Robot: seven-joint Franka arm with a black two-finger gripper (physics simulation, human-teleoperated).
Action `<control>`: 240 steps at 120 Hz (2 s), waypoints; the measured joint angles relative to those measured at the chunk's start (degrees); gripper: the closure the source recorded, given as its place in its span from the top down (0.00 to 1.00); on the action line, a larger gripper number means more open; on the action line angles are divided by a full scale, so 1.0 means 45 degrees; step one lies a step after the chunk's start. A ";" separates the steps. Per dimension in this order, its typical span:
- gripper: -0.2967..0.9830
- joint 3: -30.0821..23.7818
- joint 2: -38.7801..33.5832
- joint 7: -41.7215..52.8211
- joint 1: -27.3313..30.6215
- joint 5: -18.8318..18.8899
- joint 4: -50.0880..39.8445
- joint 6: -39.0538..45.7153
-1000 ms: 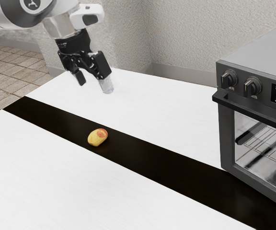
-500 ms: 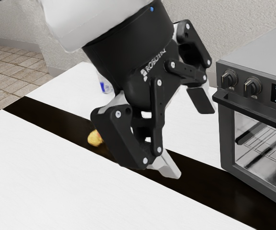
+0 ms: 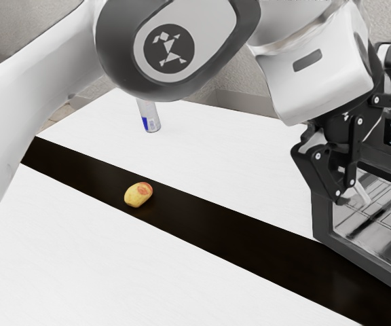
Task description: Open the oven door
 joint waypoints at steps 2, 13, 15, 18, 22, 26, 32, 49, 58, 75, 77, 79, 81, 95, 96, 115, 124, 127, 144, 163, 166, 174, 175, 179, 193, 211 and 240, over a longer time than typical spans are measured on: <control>0.77 -0.0002 -0.0019 0.0094 0.0002 0.0030 -0.0017 0.0025; 0.77 0.0011 -0.0404 0.0533 0.0024 0.0192 -0.0466 0.0015; 0.77 0.0018 -0.0520 0.0604 0.0030 0.0216 -0.0634 0.0021; 0.77 0.0032 -0.0722 0.0700 0.0059 0.0251 -0.0894 0.0031; 0.77 0.0138 -0.0937 0.0819 0.0056 0.0288 -0.1175 0.0045; 0.77 0.0222 -0.1048 0.0932 0.0089 0.0318 -0.1329 0.0056; 0.77 0.0278 -0.1074 0.1090 0.0128 0.0352 -0.1437 0.0075; 0.77 0.0314 -0.0814 0.1468 0.0129 0.0392 -0.1473 0.0139; 0.77 0.0317 -0.0743 0.1635 0.0138 0.0396 -0.1471 0.0204; 0.77 0.0320 -0.0607 0.1897 0.0119 0.0421 -0.1504 0.0283; 0.77 0.0320 -0.0557 0.1924 0.0117 0.0445 -0.1505 0.0296; 0.77 0.0320 -0.0504 0.1949 0.0117 0.0476 -0.1506 0.0308; 0.77 0.0320 -0.0450 0.1974 0.0115 0.0511 -0.1507 0.0320; 0.77 0.0310 -0.0123 0.2109 0.0020 0.0767 -0.1509 0.0518; 0.77 0.0308 -0.0104 0.2117 0.0005 0.0786 -0.1509 0.0535; 0.77 0.0301 0.0208 0.1990 -0.0477 0.1583 -0.1474 0.0922; 0.77 0.0301 0.0438 0.1903 -0.0536 0.1843 -0.1427 0.1182; 0.77 0.0301 0.0544 0.1878 -0.0552 0.1951 -0.1414 0.1297; 0.77 0.0302 0.0916 0.1754 -0.0580 0.2336 -0.1392 0.1950; 0.77 0.0320 0.1197 0.1652 -0.0542 0.2495 -0.1411 0.2456; 0.77 0.0320 0.1226 0.1638 -0.0541 0.2507 -0.1424 0.2507; 0.77 0.0321 0.1323 0.1603 -0.0542 0.2528 -0.1456 0.2615; 0.77 0.0321 0.1336 0.1599 -0.0542 0.2529 -0.1458 0.2626; 0.77 0.0321 0.1380 0.1583 -0.0541 0.2536 -0.1464 0.2667; 0.77 0.0321 0.1508 0.1535 -0.0542 0.2554 -0.1487 0.2766; 0.77 0.0321 0.1818 0.1483 -0.0541 0.2570 -0.1506 0.2833; 0.78 0.0315 0.2074 0.1412 -0.0540 0.2580 -0.1523 0.2873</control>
